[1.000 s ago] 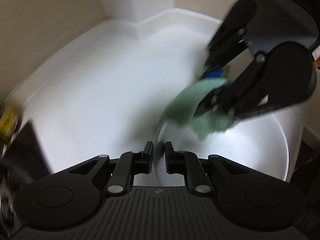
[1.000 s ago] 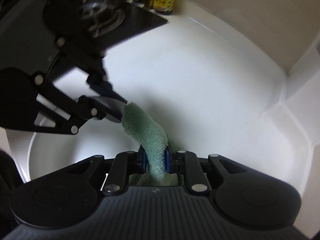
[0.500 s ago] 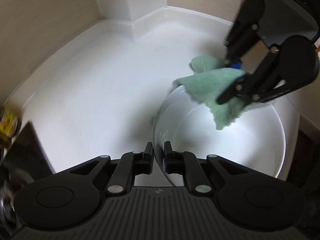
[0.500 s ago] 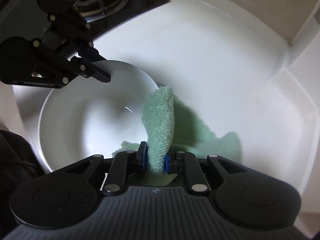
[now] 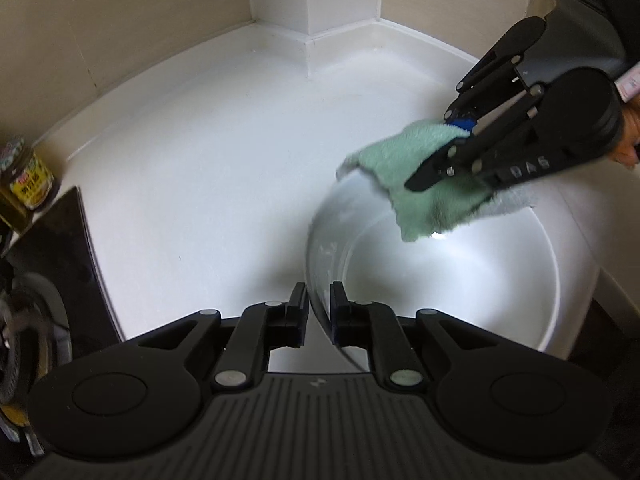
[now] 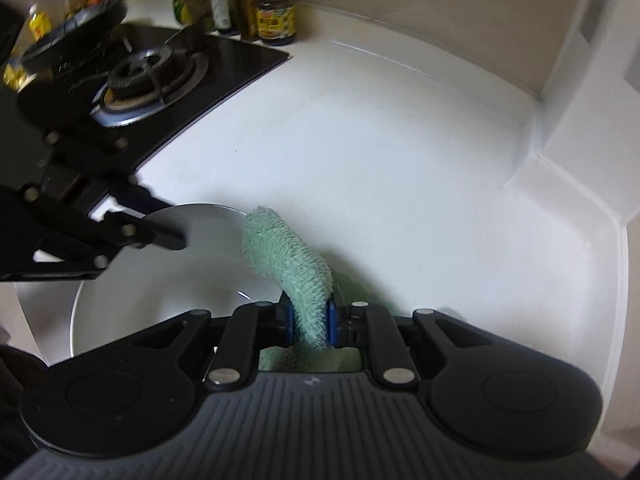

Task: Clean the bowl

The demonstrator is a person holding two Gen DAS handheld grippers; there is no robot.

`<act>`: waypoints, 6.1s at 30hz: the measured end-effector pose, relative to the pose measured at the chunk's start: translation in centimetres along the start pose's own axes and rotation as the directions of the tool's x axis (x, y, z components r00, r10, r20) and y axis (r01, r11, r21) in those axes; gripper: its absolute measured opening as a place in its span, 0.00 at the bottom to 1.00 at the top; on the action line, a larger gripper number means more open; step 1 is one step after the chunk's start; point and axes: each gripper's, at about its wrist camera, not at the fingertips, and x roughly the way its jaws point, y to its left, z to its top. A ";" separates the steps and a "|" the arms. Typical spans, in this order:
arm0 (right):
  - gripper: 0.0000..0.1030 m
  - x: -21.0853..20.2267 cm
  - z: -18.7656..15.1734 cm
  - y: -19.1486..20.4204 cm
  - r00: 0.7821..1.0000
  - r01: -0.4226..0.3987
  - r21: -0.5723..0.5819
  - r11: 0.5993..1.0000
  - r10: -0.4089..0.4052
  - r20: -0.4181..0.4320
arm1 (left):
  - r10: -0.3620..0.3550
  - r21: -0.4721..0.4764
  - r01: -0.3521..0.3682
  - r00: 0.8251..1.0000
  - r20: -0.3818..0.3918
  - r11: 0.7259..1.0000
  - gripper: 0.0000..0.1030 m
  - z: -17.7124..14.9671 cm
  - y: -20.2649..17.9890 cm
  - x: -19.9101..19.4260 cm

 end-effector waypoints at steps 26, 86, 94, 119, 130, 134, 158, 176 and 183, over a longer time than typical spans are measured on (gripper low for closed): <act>0.06 -11.3 -0.2 -0.9 0.863 -0.433 0.299 0.851 0.295 0.411 | -0.086 -0.049 0.089 0.994 0.061 0.995 0.06 0.0 2.7 1.3; 0.07 2.5 0.8 9.9 0.977 -0.113 -0.288 0.951 0.055 -0.204 | -0.064 0.017 0.063 0.996 0.056 0.998 0.06 1.2 1.3 2.1; 0.05 2.4 0.5 8.8 0.967 0.013 -0.364 0.931 -0.104 -0.232 | -0.058 0.041 0.056 0.997 0.051 0.998 0.06 1.4 0.9 2.1; 0.04 2.1 -1.8 11.3 0.958 0.007 -0.401 0.916 -0.121 -0.260 | -0.049 0.056 0.047 0.998 0.041 0.997 0.07 1.7 0.8 2.5; 0.05 -0.9 -4.3 11.3 0.979 -0.120 -0.172 0.978 0.088 -0.184 | -0.058 0.044 0.056 0.998 0.038 0.997 0.06 1.8 1.2 2.5; 0.05 -6.1 -4.6 8.0 0.994 -0.112 -0.003 0.994 0.112 -0.007 | -0.061 0.031 0.059 0.997 0.042 0.998 0.06 1.7 1.4 2.5; 0.18 -10.1 -4.7 3.7 0.977 -0.112 0.116 0.987 0.089 0.193 | -0.065 0.026 0.064 0.997 0.041 0.998 0.06 1.4 1.6 2.3; 0.26 -1.8 -2.3 -1.2 0.997 -0.014 0.108 0.994 0.022 -0.073 | -0.054 0.055 0.052 0.998 0.040 0.997 0.06 1.6 1.0 2.5; 0.21 -2.4 -5.3 -1.5 0.994 -0.032 0.386 0.922 0.069 -0.082 | -0.049 0.017 0.048 0.997 0.055 0.999 0.11 2.5 0.9 3.1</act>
